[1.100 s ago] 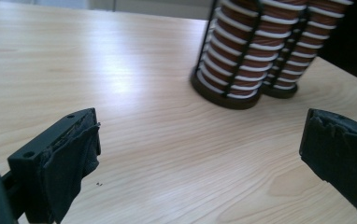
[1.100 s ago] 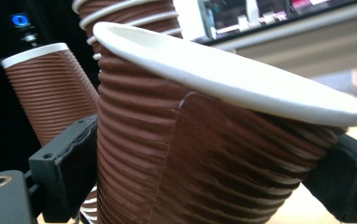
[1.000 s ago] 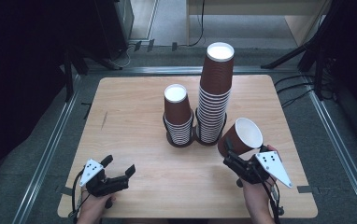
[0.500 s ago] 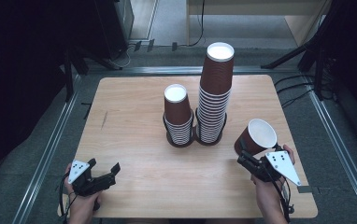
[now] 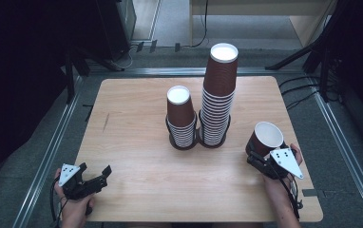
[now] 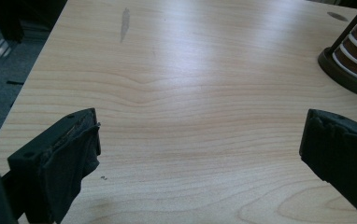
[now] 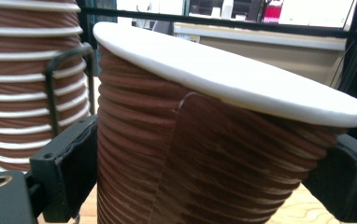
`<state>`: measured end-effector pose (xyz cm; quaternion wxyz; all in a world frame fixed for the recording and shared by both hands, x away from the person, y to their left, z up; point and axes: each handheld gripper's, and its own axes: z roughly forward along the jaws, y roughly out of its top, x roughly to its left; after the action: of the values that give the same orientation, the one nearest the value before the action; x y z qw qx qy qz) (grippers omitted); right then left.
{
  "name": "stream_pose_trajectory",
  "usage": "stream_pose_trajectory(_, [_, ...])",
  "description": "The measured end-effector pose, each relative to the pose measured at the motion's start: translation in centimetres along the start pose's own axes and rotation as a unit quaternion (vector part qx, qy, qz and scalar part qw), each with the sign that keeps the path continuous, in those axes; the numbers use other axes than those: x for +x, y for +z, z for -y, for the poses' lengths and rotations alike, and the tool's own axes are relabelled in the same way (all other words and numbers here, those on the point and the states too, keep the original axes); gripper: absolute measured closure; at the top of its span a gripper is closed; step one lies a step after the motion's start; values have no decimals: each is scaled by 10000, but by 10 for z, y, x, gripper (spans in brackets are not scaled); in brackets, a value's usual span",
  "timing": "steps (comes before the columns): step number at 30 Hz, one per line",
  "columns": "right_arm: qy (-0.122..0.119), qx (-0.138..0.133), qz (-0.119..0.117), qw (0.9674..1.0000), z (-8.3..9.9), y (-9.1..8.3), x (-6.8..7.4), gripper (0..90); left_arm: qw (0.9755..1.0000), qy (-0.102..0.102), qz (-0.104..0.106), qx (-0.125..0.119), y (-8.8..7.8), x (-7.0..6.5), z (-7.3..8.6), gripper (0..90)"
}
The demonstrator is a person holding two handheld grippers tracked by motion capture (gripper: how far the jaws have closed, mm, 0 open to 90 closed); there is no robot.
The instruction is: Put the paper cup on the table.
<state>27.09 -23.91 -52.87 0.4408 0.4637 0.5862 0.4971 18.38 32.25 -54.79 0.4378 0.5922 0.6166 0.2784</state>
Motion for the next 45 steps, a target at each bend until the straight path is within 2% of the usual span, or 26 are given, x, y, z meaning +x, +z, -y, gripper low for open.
stream_pose_trajectory(4, [44,169,46,9998,8,7,-4,77,10000,-44,7,-31,2,0,0,0])
stream_pose_trajectory(8, [-113,288,183,9994,14,11,-7,76,10000,54,20,-25,5,-3,2,0])
stream_pose_trajectory(14, [-42,394,318,9987,15,14,-11,77,10000,-25,30,-38,5,-1,2,0])
stream_pose_trajectory(23, [-229,550,407,9974,16,17,-7,77,10000,50,21,-16,5,-4,3,0])
stream_pose_trajectory(25, [-285,597,425,9969,16,17,-6,108,10000,61,27,-10,5,-3,4,0])
stream_pose_trajectory(30, [-320,645,349,9968,16,16,-5,104,10000,33,37,-19,5,-3,3,0])
stream_pose_trajectory(37, [84,758,162,9970,15,13,-12,98,10000,33,52,-7,6,-3,3,0])
stream_pose_trajectory(45, [203,800,-64,9966,14,10,-14,45,10000,33,52,-2,6,-3,3,0])
